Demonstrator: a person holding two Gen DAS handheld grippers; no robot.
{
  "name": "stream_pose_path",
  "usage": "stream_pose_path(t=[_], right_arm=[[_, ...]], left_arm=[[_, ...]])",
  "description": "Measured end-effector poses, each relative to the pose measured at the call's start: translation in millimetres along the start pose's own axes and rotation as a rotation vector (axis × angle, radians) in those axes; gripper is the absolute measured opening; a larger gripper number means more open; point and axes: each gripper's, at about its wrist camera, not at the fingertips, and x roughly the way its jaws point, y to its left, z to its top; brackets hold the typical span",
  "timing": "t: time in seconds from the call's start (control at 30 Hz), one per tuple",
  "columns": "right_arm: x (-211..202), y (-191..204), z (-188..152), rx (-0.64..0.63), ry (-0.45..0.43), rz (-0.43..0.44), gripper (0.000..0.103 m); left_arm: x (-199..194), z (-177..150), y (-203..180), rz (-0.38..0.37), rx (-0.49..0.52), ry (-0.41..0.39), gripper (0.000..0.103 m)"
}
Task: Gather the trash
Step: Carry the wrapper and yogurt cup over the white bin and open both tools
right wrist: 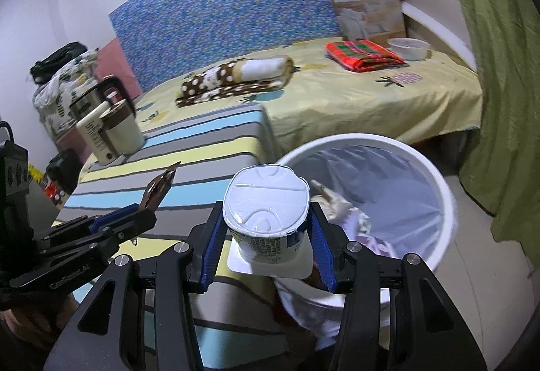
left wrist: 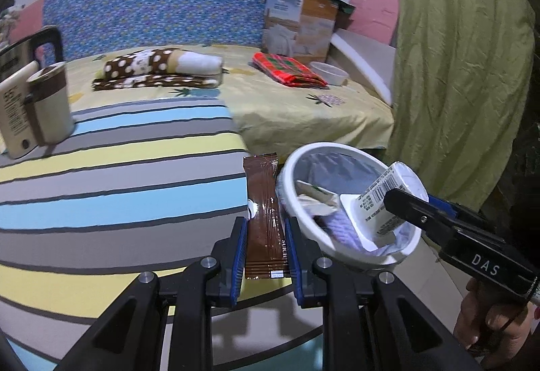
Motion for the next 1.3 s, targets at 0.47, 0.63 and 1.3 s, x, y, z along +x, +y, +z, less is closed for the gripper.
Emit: stream_pose_path(t=[0.47, 0.63, 1.3], right_arm=[[-4, -46, -6, 0.087, 0.004, -0.065, 0.050], [-1, -56, -7, 0.105, 0.017, -0.077, 0.050], [13, -69, -12, 0.138, 0.077, -0.061, 0.052]], left_arm=[[35, 8, -47, -0.083, 0.075, 0.037, 0.023], [50, 10, -59, -0.107, 0.090, 0.056, 0.023], [90, 7, -66, -0.204, 0.077, 0.130, 0.028]])
